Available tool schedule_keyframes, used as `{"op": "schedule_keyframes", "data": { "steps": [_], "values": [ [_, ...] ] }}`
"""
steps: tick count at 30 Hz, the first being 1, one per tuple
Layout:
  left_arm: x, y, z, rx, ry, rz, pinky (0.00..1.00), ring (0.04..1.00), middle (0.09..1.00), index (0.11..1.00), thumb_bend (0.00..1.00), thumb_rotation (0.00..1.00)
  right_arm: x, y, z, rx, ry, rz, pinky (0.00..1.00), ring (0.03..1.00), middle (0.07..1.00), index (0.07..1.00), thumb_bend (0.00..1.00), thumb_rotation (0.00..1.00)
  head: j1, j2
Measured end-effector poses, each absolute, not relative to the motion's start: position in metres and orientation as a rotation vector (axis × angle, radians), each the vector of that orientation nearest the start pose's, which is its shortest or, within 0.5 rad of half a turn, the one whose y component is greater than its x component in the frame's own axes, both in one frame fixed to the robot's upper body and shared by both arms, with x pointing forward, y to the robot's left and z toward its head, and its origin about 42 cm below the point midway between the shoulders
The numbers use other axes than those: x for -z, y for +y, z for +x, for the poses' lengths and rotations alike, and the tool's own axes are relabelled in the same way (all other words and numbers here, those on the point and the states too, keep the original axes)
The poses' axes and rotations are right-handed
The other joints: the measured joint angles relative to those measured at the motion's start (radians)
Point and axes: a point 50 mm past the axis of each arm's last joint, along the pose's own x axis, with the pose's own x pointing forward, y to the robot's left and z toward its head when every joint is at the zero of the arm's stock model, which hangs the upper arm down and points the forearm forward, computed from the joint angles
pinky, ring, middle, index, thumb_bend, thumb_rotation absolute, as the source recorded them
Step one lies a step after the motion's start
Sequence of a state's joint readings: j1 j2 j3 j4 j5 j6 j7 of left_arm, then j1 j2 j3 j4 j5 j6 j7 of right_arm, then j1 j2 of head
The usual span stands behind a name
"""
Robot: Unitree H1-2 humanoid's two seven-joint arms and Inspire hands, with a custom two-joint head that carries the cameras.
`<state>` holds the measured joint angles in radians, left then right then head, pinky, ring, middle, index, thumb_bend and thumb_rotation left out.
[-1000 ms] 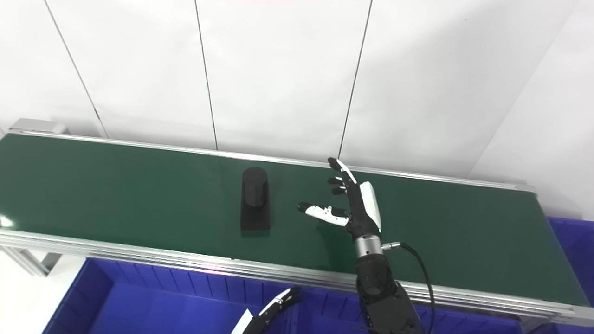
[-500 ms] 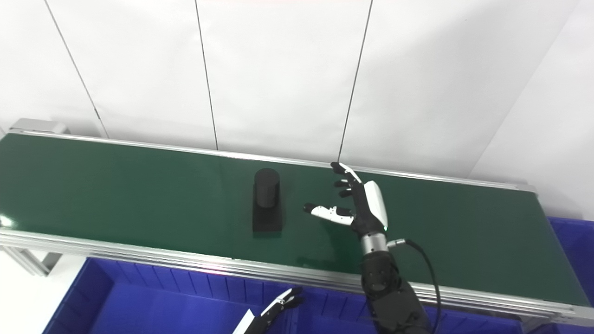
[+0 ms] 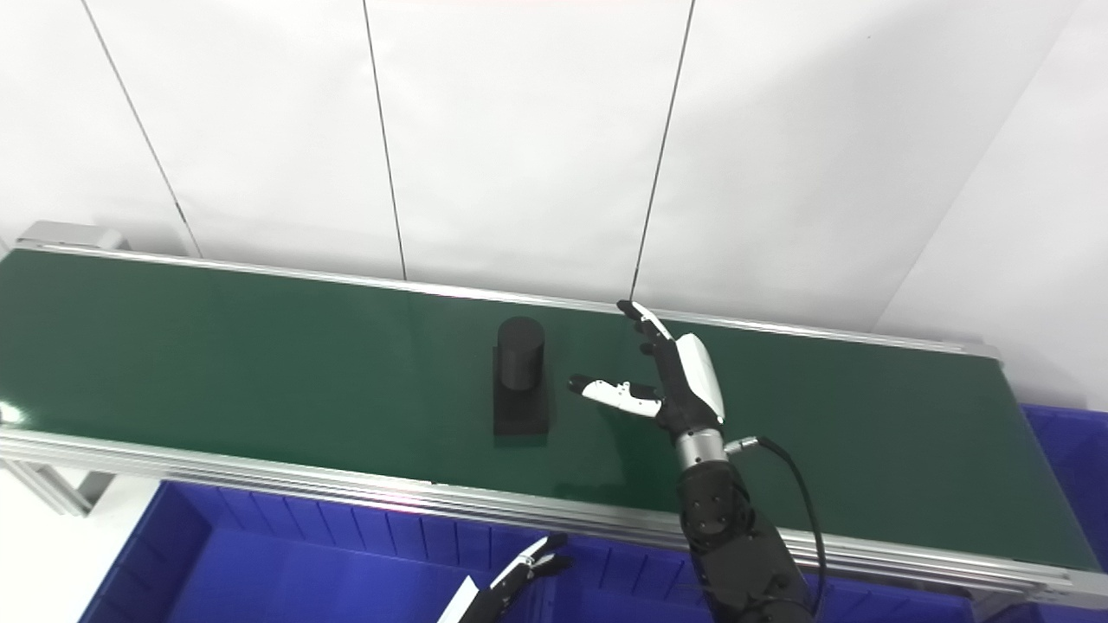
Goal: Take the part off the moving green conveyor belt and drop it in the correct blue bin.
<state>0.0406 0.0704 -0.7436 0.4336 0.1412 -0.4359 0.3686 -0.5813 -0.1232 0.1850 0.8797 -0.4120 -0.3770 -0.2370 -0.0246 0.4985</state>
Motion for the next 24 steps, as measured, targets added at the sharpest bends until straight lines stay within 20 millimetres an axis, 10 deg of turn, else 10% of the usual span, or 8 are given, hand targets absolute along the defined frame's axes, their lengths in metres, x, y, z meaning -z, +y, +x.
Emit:
{"op": "schedule_keyframes", "data": {
  "steps": [11,24],
  "values": [
    [0.007,0.078,0.183,0.428,-0.013,0.167,0.95,0.87,0.849,0.924,0.91,0.89,-0.088,-0.187,0.444,-0.165,-0.15,-0.603,0.77,0.857,0.873,0.843,0.93,0.57,0.005,0.009],
    [0.001,0.075,0.183,0.428,-0.033,0.152,0.94,0.851,0.836,0.915,0.92,0.88,-0.083,-0.18,0.44,-0.196,-0.127,-0.605,0.77,0.832,0.844,0.808,0.9,0.54,0.006,0.014]
  ]
}}
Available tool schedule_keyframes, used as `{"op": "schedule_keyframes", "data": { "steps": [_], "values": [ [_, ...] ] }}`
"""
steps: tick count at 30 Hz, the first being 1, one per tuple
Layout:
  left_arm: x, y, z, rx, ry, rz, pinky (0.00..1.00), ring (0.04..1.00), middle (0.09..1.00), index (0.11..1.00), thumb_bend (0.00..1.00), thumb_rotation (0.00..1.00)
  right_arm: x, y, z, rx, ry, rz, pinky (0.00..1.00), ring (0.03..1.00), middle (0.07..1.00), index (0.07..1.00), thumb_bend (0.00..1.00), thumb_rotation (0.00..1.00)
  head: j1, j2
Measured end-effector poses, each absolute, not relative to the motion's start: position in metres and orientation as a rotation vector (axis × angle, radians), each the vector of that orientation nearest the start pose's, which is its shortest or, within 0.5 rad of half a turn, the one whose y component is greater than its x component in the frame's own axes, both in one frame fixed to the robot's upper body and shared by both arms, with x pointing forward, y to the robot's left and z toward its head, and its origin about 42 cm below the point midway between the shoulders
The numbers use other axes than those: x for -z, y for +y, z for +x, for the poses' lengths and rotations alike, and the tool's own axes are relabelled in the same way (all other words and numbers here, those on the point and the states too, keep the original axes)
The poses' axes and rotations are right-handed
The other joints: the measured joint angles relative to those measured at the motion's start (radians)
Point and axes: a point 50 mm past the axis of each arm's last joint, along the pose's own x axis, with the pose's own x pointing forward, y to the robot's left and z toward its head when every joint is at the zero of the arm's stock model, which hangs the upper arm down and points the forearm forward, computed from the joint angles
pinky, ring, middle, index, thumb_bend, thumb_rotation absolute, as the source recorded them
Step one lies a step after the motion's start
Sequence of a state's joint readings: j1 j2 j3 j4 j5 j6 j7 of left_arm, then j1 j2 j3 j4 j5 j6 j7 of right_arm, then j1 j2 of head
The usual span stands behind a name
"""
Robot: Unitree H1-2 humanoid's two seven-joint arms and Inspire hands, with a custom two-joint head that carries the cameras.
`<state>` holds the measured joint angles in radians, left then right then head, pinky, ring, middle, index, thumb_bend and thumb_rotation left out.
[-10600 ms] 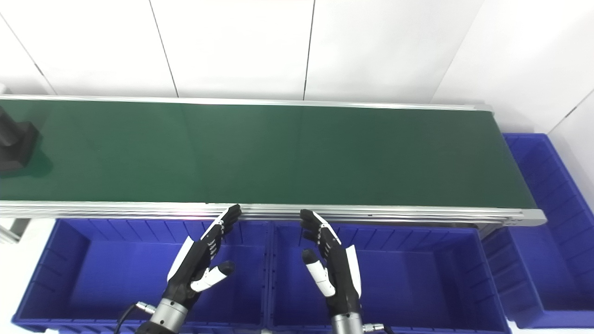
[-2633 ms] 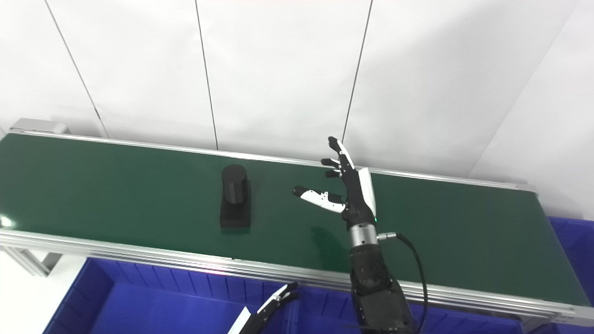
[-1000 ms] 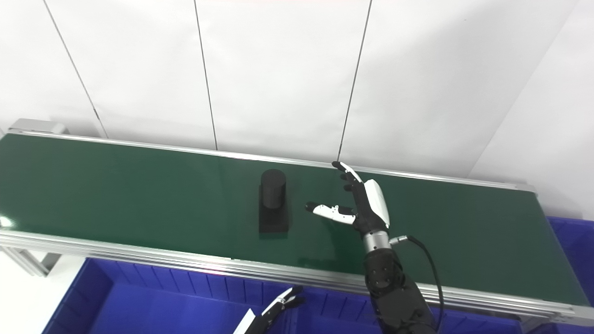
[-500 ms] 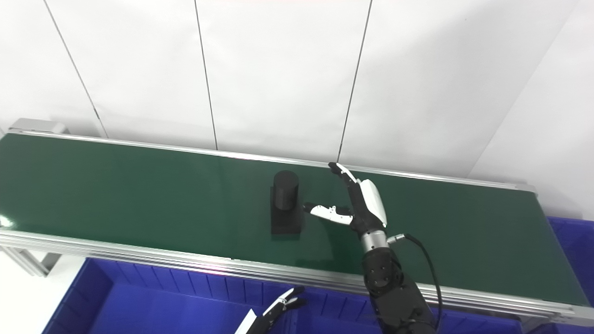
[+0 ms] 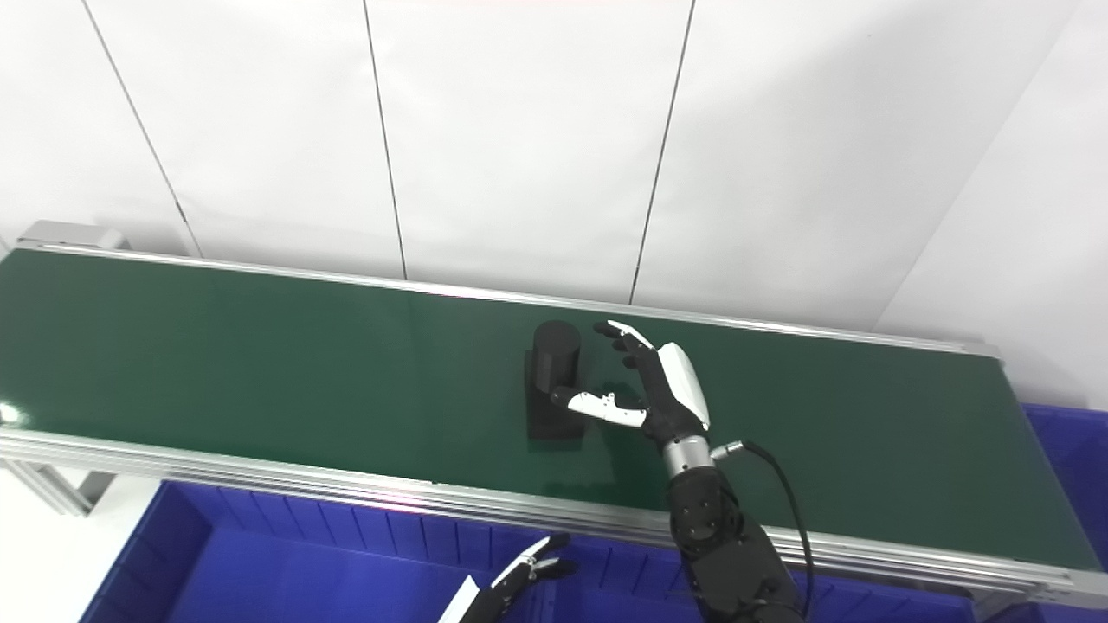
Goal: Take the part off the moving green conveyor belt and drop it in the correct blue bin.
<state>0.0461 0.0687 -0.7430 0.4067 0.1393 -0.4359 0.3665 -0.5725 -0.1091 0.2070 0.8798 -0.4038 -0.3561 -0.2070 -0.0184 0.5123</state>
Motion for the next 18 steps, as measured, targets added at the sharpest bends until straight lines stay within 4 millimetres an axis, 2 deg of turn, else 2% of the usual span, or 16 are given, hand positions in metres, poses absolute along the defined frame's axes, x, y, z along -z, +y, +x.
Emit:
{"op": "schedule_keyframes", "data": {
  "steps": [8,9,12,18],
  "values": [
    [0.0007,0.0731,0.1828,0.43,-0.036,0.15,0.93,0.86,0.839,0.927,0.91,0.88,-0.0843,-0.178,0.4411,-0.232,-0.115,-0.61,0.77,0.828,0.837,0.811,0.9,0.54,-0.006,-0.006],
    [0.0007,0.073,0.1827,0.43,-0.036,0.15,0.93,0.859,0.839,0.927,0.9,0.89,-0.0843,-0.178,0.4411,-0.234,-0.115,-0.61,0.77,0.828,0.836,0.81,0.9,0.53,-0.009,-0.03],
    [0.0011,0.0727,0.1824,0.431,-0.035,0.151,0.93,0.855,0.833,0.923,0.91,0.88,-0.0842,-0.1786,0.4415,-0.234,-0.113,-0.611,0.75,0.819,0.834,0.807,0.9,0.53,-0.011,-0.061],
    [0.0074,0.073,0.1803,0.434,-0.011,0.161,0.93,0.84,0.825,0.908,0.92,0.88,-0.0815,-0.1811,0.4415,-0.231,-0.101,-0.619,0.75,0.822,0.842,0.815,0.9,0.53,-0.009,-0.06]
  ]
}}
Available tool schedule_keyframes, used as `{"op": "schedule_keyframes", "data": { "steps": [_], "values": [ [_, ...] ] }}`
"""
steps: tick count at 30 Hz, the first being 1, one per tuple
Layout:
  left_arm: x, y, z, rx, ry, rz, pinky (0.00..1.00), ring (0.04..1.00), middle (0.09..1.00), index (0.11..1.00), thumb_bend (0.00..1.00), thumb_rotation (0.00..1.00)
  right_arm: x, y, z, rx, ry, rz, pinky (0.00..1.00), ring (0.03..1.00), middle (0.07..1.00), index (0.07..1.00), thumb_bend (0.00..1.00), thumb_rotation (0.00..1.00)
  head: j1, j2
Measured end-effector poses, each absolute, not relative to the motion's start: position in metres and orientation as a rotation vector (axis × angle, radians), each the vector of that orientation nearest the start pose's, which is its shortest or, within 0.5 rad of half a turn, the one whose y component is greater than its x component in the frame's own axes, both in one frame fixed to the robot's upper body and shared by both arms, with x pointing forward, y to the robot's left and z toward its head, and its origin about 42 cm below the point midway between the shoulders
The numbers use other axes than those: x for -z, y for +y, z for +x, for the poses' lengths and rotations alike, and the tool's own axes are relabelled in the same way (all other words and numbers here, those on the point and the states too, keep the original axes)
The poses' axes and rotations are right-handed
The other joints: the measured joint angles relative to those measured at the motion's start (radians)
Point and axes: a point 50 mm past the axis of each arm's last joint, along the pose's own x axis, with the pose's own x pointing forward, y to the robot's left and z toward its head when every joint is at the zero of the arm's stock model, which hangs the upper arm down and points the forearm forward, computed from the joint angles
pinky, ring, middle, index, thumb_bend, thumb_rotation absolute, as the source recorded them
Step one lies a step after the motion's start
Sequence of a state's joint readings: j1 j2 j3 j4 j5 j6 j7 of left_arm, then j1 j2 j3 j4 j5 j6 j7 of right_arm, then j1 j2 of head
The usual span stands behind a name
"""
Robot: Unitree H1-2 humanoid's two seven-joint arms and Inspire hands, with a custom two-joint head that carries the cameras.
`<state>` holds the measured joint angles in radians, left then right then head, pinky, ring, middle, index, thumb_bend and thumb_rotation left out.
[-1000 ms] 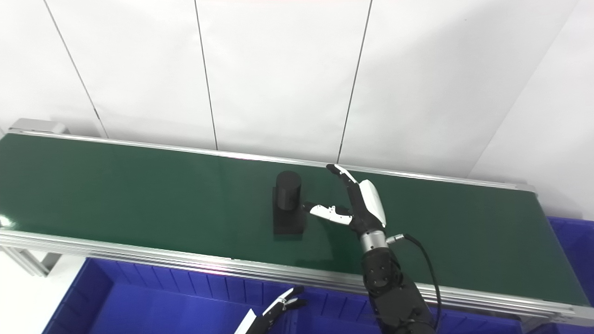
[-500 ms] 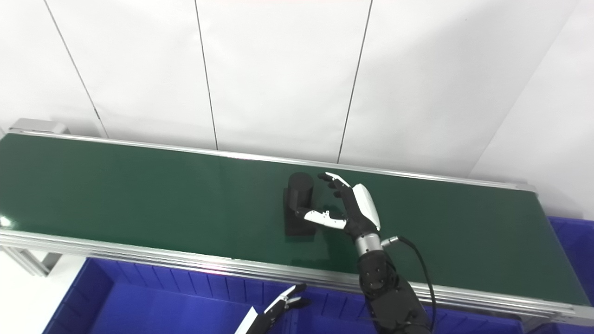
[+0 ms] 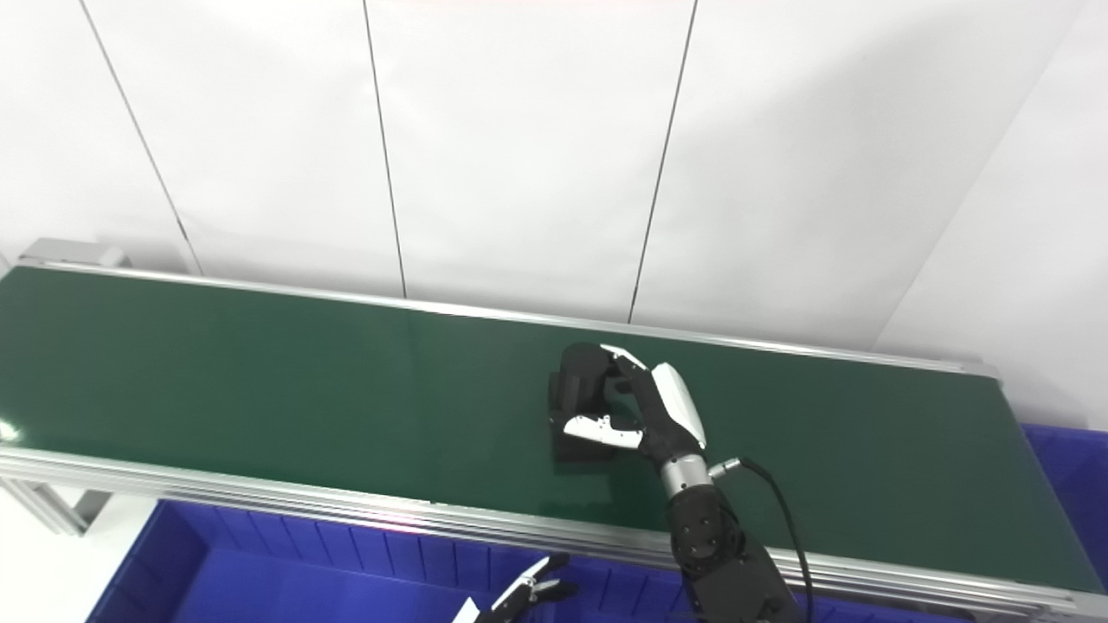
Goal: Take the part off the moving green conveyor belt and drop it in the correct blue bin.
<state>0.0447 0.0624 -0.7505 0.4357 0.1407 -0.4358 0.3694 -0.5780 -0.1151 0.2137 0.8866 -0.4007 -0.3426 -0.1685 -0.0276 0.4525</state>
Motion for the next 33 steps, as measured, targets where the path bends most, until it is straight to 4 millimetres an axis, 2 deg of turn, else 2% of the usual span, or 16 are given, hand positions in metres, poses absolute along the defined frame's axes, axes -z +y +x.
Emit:
{"op": "schedule_keyframes", "data": {
  "steps": [1,5,6,7,8,9,10,12,16,25,27,30,32,33],
  "values": [
    [0.007,0.073,0.18,0.434,-0.012,0.161,0.93,0.84,0.826,0.91,0.92,0.88,-0.082,-0.182,0.442,-0.231,-0.101,-0.62,0.74,0.817,0.841,0.815,0.9,0.52,0.0,0.012],
    [0.007,0.073,0.181,0.434,-0.014,0.16,0.93,0.848,0.832,0.919,0.91,0.88,-0.083,-0.183,0.442,-0.225,-0.104,-0.615,0.7,0.796,0.825,0.806,0.89,0.5,0.0,0.02],
    [0.006,0.073,0.181,0.434,-0.015,0.159,0.94,0.849,0.833,0.92,0.91,0.88,-0.084,-0.184,0.443,-0.222,-0.105,-0.614,0.68,0.766,0.797,0.792,0.88,0.46,0.0,0.023],
    [0.006,0.073,0.181,0.434,-0.016,0.158,0.94,0.848,0.834,0.921,0.91,0.88,-0.084,-0.185,0.443,-0.216,-0.104,-0.603,0.62,0.694,0.743,0.766,0.85,0.38,0.002,0.028],
    [0.006,0.073,0.181,0.435,-0.018,0.158,0.94,0.851,0.836,0.921,0.91,0.87,-0.085,-0.185,0.443,-0.21,-0.102,-0.591,0.5,0.579,0.638,0.692,0.76,0.22,0.0,0.034],
    [0.005,0.073,0.181,0.435,-0.02,0.156,0.94,0.852,0.836,0.921,0.91,0.87,-0.085,-0.186,0.444,-0.2,-0.098,-0.57,0.47,0.55,0.612,0.674,0.74,0.18,0.0,0.034],
    [0.004,0.073,0.181,0.434,-0.025,0.154,0.94,0.853,0.837,0.921,0.91,0.87,-0.085,-0.186,0.444,-0.191,-0.095,-0.549,0.42,0.487,0.518,0.59,0.61,0.08,0.0,0.034],
    [0.001,0.073,0.182,0.433,-0.034,0.149,0.94,0.856,0.838,0.923,0.9,0.87,-0.086,-0.186,0.444,-0.184,-0.094,-0.535,0.36,0.415,0.461,0.542,0.54,0.02,-0.003,0.038],
    [0.001,0.073,0.182,0.433,-0.034,0.149,0.92,0.855,0.834,0.925,0.91,0.88,-0.087,-0.185,0.445,-0.184,-0.096,-0.531,0.31,0.359,0.432,0.529,0.52,0.0,-0.005,0.041],
    [0.001,0.073,0.182,0.433,-0.034,0.149,0.94,0.849,0.834,0.93,0.91,0.88,-0.09,-0.187,0.447,-0.182,-0.105,-0.54,0.3,0.362,0.433,0.528,0.52,0.0,-0.008,0.043],
    [0.001,0.073,0.182,0.433,-0.034,0.149,0.95,0.847,0.832,0.933,0.91,0.88,-0.09,-0.187,0.447,-0.182,-0.107,-0.54,0.31,0.363,0.434,0.527,0.52,0.0,-0.035,0.069],
    [0.001,0.073,0.182,0.433,-0.035,0.149,0.96,0.845,0.83,0.938,0.91,0.89,-0.093,-0.187,0.443,-0.189,-0.126,-0.531,0.31,0.363,0.433,0.526,0.52,0.0,-0.034,0.08],
    [0.0,0.073,0.182,0.433,-0.036,0.149,0.97,0.852,0.831,0.938,0.91,0.89,-0.095,-0.187,0.441,-0.197,-0.138,-0.524,0.31,0.367,0.436,0.525,0.52,0.0,-0.028,0.097],
    [0.0,0.073,0.182,0.432,-0.037,0.148,0.97,0.856,0.833,0.94,0.91,0.89,-0.097,-0.188,0.441,-0.198,-0.144,-0.518,0.32,0.378,0.444,0.521,0.52,0.0,-0.026,0.118]
  ]
}}
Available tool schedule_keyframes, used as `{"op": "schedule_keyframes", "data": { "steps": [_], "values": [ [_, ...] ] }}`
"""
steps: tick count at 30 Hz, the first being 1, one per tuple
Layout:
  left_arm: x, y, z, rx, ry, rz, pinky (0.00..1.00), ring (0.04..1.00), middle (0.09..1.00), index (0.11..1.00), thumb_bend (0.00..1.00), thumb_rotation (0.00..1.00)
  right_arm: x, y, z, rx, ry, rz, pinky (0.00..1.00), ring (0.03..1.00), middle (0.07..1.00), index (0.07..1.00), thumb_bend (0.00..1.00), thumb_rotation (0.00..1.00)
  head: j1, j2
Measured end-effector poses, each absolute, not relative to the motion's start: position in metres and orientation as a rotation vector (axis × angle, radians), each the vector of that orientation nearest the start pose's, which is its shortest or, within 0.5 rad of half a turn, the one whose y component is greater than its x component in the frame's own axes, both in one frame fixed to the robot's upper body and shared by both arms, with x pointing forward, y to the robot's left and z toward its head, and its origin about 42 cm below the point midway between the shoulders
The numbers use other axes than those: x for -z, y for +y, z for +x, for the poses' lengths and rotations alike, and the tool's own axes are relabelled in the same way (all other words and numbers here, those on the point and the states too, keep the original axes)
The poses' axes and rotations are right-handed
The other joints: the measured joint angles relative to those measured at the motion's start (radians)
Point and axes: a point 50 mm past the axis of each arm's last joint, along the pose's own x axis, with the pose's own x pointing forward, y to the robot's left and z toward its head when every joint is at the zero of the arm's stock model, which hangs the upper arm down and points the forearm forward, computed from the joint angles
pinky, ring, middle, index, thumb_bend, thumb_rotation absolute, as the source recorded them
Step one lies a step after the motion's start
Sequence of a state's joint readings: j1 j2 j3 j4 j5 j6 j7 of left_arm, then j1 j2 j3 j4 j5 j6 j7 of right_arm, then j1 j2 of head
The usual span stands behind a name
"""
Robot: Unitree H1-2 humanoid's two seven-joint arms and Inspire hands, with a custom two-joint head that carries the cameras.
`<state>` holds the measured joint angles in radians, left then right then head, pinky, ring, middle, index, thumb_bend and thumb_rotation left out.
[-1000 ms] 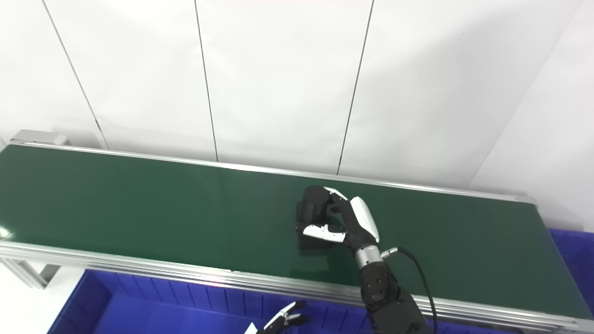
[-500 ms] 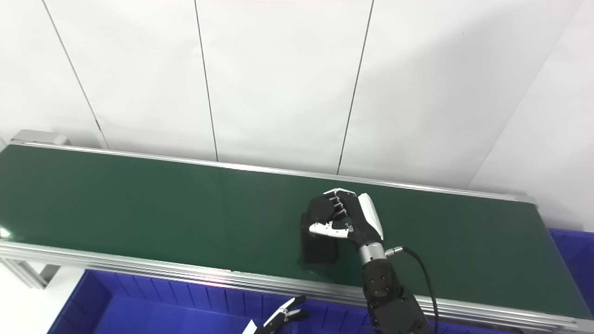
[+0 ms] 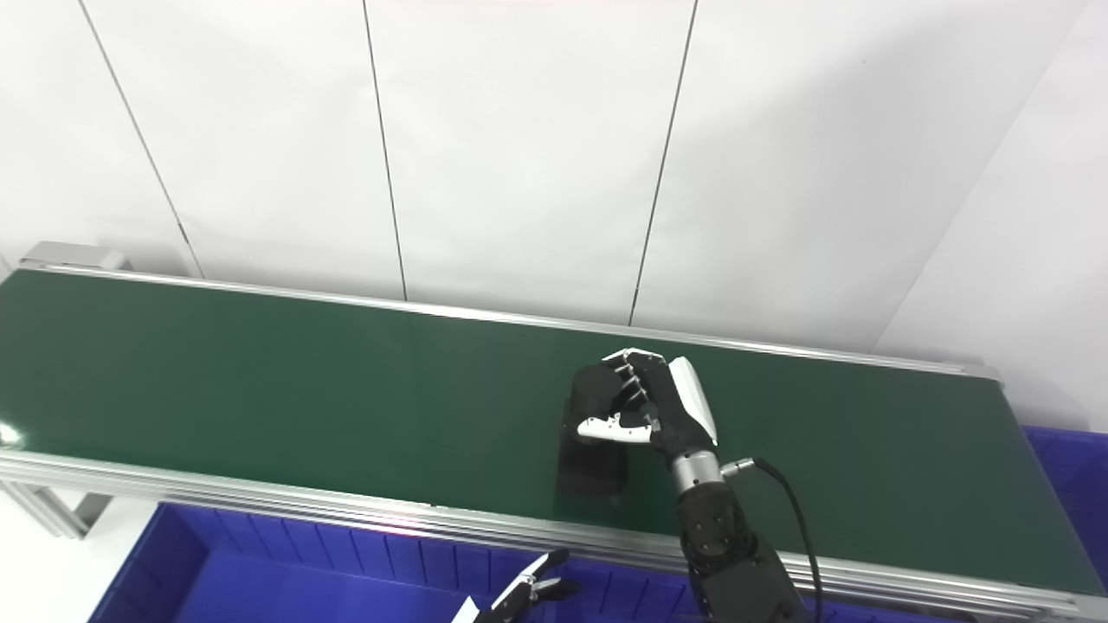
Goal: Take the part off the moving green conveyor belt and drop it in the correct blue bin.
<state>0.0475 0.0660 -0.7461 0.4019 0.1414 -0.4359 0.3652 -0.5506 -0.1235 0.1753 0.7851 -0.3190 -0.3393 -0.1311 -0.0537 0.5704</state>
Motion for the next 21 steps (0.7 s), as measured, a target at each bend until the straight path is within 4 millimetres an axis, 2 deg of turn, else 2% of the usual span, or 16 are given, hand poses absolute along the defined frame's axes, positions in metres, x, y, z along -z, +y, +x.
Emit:
{"op": "schedule_keyframes", "data": {
  "steps": [1,2,3,9,11,12,13,15,16,18,21],
  "values": [
    [0.0,0.073,0.183,0.432,-0.039,0.147,0.98,0.857,0.833,0.941,0.9,0.89,-0.1,-0.19,0.44,-0.196,-0.151,-0.511,0.32,0.379,0.446,0.519,0.52,0.0,-0.008,0.043],
    [-0.001,0.072,0.183,0.43,-0.04,0.146,0.99,0.859,0.836,0.947,0.89,0.9,-0.105,-0.194,0.438,-0.188,-0.163,-0.501,0.31,0.374,0.445,0.52,0.52,0.0,-0.008,0.043],
    [-0.001,0.072,0.184,0.43,-0.042,0.146,0.99,0.86,0.839,0.952,0.88,0.91,-0.109,-0.197,0.436,-0.183,-0.174,-0.493,0.31,0.371,0.442,0.521,0.52,0.0,-0.012,0.072],
    [-0.008,0.067,0.192,0.428,-0.077,0.146,0.95,0.862,0.84,0.948,0.83,0.92,-0.133,-0.22,0.42,-0.183,-0.254,-0.488,0.32,0.38,0.438,0.522,0.52,0.0,-0.026,0.109],
    [-0.017,0.065,0.196,0.421,-0.106,0.131,0.97,0.861,0.841,0.952,0.84,0.92,-0.138,-0.231,0.412,-0.186,-0.273,-0.513,0.32,0.38,0.44,0.519,0.52,0.0,-0.055,0.124],
    [-0.019,0.064,0.197,0.419,-0.115,0.125,0.97,0.861,0.841,0.955,0.84,0.93,-0.138,-0.236,0.408,-0.183,-0.278,-0.526,0.32,0.376,0.44,0.517,0.52,0.0,-0.096,0.152],
    [-0.022,0.063,0.199,0.418,-0.123,0.121,0.97,0.863,0.842,0.957,0.84,0.93,-0.139,-0.241,0.405,-0.177,-0.283,-0.539,0.31,0.373,0.439,0.516,0.52,0.0,-0.151,0.198],
    [-0.025,0.063,0.202,0.414,-0.133,0.109,0.95,0.869,0.843,0.962,0.86,0.93,-0.142,-0.252,0.396,-0.154,-0.295,-0.556,0.31,0.369,0.437,0.515,0.52,0.0,-0.158,0.204],
    [-0.026,0.063,0.203,0.412,-0.133,0.105,0.95,0.87,0.843,0.963,0.87,0.93,-0.143,-0.255,0.393,-0.142,-0.301,-0.554,0.32,0.369,0.437,0.515,0.52,0.0,-0.193,0.221],
    [-0.026,0.065,0.205,0.414,-0.128,0.097,0.91,0.862,0.842,0.959,0.86,0.92,-0.148,-0.26,0.385,-0.114,-0.31,-0.551,0.32,0.375,0.439,0.515,0.52,0.0,-0.219,0.224],
    [-0.028,0.073,0.212,0.393,-0.116,0.067,0.9,0.862,0.835,0.946,0.86,0.92,-0.163,-0.268,0.366,-0.063,-0.363,-0.541,0.31,0.372,0.44,0.519,0.52,0.0,-0.256,0.235]
  ]
}}
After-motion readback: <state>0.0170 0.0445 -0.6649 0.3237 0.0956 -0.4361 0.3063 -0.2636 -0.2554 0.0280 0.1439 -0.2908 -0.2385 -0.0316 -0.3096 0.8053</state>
